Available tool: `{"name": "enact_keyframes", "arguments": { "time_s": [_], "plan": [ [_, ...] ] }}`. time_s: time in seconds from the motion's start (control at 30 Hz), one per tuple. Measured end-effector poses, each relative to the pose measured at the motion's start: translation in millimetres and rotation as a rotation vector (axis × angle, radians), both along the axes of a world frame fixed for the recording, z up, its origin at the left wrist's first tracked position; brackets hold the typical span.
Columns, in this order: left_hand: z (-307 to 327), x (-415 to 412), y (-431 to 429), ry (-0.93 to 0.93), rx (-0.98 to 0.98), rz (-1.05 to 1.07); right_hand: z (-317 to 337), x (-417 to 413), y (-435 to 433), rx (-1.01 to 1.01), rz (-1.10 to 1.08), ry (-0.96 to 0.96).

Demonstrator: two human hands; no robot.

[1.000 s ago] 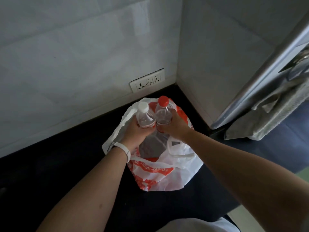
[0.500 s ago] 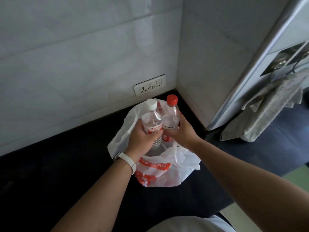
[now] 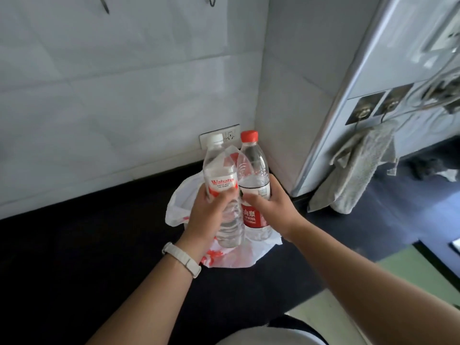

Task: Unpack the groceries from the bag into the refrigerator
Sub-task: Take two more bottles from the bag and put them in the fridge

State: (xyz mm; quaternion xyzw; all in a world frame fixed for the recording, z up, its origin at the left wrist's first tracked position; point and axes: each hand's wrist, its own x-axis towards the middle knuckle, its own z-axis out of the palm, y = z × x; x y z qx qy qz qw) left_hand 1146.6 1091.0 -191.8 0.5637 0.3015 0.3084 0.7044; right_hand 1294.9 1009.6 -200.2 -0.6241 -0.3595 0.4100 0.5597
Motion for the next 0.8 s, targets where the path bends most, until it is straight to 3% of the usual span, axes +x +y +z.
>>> {"name": "enact_keyframes", "arguments": {
  "time_s": [0.17,0.8],
  "plan": [
    [19,-12,-19,-0.076,-0.033,0.034,15,-14,-14,0.030,0.016,0.042],
    [59,-2,-100,0.002,0.055,0.383,42,12,-41,0.123,0.382,0.073]
  ]
}}
